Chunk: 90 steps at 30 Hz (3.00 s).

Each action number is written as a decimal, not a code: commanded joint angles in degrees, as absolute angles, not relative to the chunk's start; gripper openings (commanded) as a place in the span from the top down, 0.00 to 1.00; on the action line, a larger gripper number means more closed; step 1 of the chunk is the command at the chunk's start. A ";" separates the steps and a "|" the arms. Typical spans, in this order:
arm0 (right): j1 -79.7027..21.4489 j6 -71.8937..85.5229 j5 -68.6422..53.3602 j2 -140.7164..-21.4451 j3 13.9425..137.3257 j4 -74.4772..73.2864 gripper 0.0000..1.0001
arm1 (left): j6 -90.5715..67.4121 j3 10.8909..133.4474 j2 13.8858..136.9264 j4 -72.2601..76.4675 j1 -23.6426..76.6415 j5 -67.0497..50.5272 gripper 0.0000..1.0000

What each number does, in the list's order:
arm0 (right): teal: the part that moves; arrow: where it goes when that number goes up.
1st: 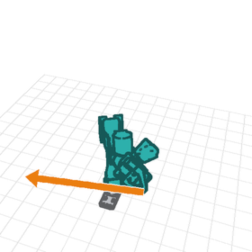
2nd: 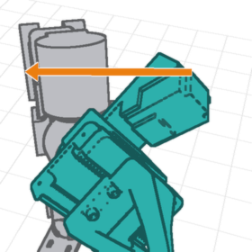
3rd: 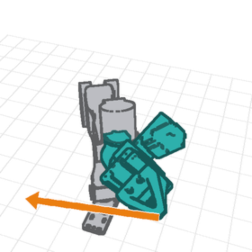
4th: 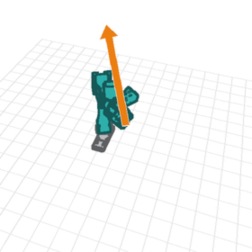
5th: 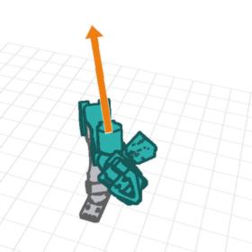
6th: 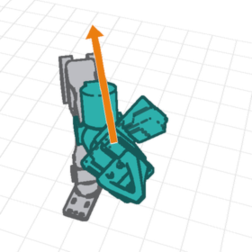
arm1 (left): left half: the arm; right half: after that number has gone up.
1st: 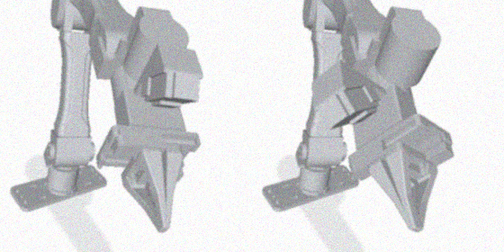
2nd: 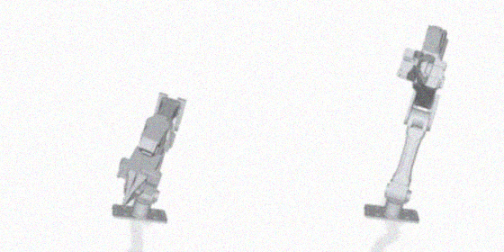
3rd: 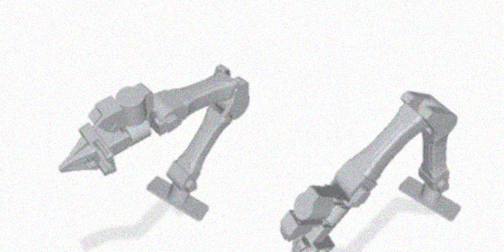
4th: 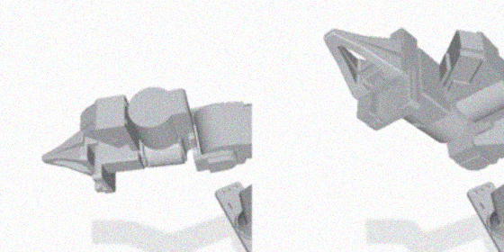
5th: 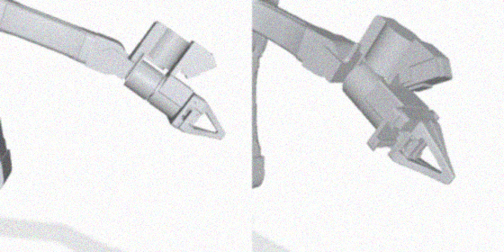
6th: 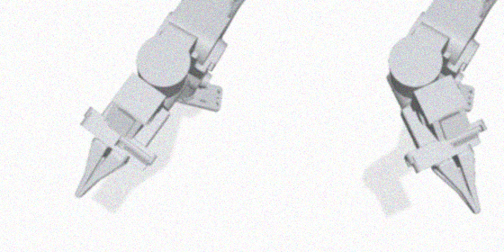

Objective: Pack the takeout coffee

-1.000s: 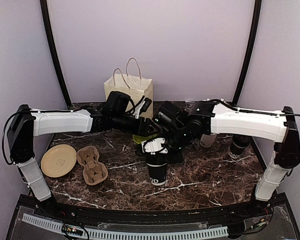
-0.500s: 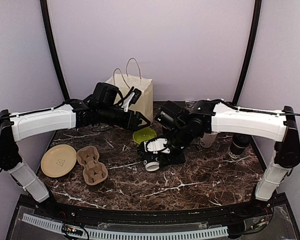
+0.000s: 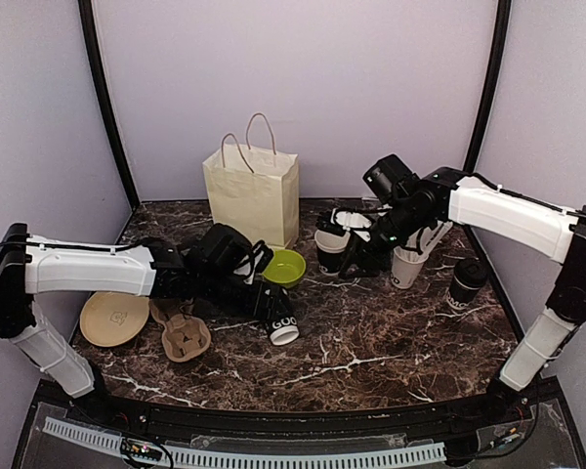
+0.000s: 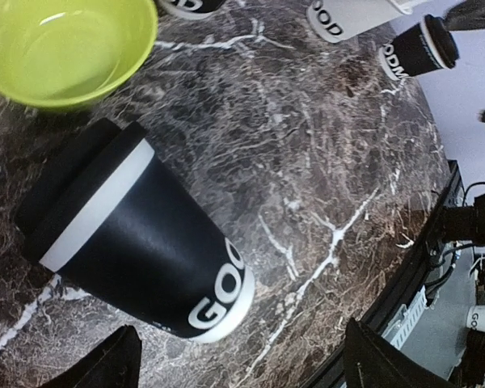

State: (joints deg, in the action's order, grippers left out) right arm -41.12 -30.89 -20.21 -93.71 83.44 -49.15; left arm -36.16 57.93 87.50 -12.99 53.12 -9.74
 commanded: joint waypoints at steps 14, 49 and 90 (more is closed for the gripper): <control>-41.31 -28.50 -22.68 -91.47 79.84 -44.15 0.52 | -49.10 58.87 97.03 -15.62 49.36 -3.93 0.04; -39.11 -30.54 -46.15 -98.10 91.27 -53.71 0.20 | -5.96 36.38 77.16 21.15 55.37 -18.15 0.22; -46.32 -23.01 -53.80 -108.29 95.77 -54.39 0.15 | -2.08 37.89 76.68 21.55 56.88 -17.28 0.22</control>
State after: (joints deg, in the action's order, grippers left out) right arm -44.64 -22.39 -54.17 -107.09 94.13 -53.01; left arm -3.14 35.66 76.93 21.34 56.55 -18.85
